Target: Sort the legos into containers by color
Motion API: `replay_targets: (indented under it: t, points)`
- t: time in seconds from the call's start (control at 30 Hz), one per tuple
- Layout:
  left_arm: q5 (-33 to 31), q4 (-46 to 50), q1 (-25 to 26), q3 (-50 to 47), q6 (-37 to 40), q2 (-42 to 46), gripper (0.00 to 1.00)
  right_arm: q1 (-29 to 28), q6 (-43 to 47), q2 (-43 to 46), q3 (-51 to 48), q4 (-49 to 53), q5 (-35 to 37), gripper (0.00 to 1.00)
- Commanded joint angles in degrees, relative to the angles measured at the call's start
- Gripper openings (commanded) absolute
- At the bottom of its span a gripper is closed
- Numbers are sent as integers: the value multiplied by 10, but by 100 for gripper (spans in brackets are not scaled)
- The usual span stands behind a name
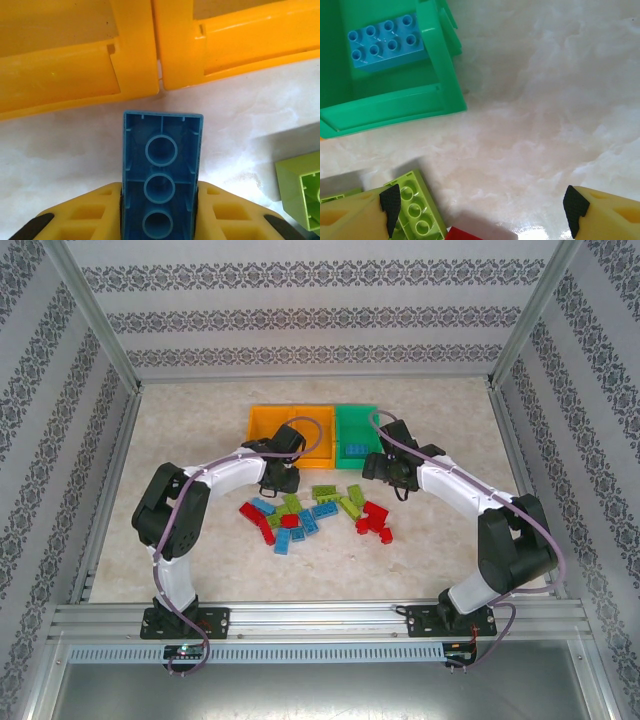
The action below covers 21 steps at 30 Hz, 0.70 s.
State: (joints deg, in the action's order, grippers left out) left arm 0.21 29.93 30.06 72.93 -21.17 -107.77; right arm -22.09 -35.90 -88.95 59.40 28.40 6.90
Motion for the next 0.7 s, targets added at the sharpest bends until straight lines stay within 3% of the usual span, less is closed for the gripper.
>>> replay_targets:
  t: [0.0,0.43,0.67]
  points:
    - [-2,47,8,13,16,29,15,6,-7,17,-9,-1,10,88]
    - [48,68,8,20,12,54,14,9,-9,27,-20,-5,11,88]
    - [120,68,11,26,22,76,13,17,-11,35,-29,-9,12,88]
